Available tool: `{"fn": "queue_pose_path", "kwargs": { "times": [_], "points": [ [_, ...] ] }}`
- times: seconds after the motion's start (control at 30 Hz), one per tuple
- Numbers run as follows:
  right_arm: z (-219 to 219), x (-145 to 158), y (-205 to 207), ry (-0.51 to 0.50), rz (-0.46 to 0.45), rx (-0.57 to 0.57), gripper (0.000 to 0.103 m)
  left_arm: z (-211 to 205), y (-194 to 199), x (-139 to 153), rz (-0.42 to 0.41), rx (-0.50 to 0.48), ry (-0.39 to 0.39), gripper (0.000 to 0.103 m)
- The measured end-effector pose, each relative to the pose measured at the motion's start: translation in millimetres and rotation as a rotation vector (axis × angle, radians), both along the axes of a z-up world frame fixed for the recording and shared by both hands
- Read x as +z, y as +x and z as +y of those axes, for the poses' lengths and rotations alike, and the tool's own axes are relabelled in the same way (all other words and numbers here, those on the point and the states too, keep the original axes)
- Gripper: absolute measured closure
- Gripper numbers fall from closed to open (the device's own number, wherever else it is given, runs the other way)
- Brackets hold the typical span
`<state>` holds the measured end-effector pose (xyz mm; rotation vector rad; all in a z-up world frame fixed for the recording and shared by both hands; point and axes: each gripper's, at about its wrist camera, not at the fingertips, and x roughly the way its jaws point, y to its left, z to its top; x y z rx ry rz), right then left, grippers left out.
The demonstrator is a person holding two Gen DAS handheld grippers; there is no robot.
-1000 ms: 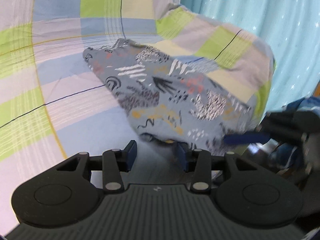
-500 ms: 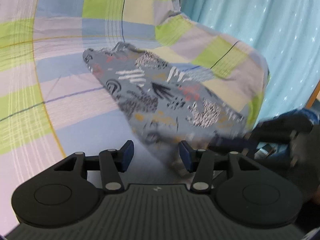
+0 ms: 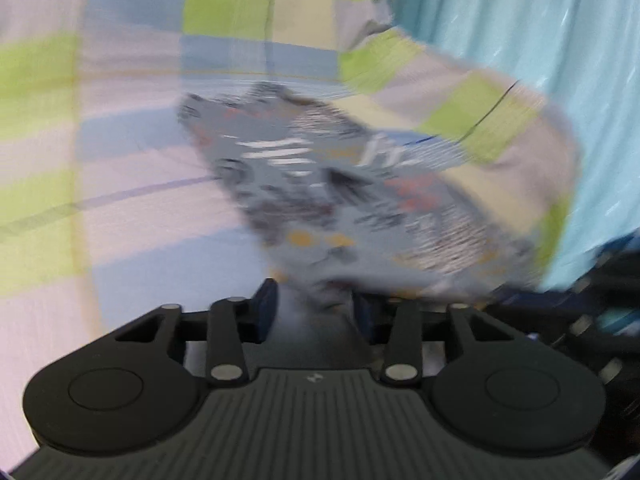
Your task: Fold clothes
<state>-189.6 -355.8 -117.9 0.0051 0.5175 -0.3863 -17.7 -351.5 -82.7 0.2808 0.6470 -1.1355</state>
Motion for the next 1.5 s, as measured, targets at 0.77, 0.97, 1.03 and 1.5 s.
{"fn": "queue_pose_path", "kwargs": {
  "times": [0.77,0.97,1.03,1.5],
  "points": [
    [14.7,-30.4,32.5,0.087,0.224,0.179,0.102,32.4,23.4,3.3,-0.03,-0.006,0.014,0.062],
    [26.6,-36.3,31.1,0.028,0.27,0.236,0.098,47.2,33.6,9.7,-0.044,0.008,0.018,0.065],
    [30.2,-34.9,27.4,-0.002,0.261,0.236,0.08,51.9,36.3,11.6,-0.046,0.008,0.015,0.065],
    [68.5,-65.8,40.3,-0.518,0.45,0.334,0.079,66.4,8.4,22.8,-0.338,-0.267,0.059,0.039]
  ]
}}
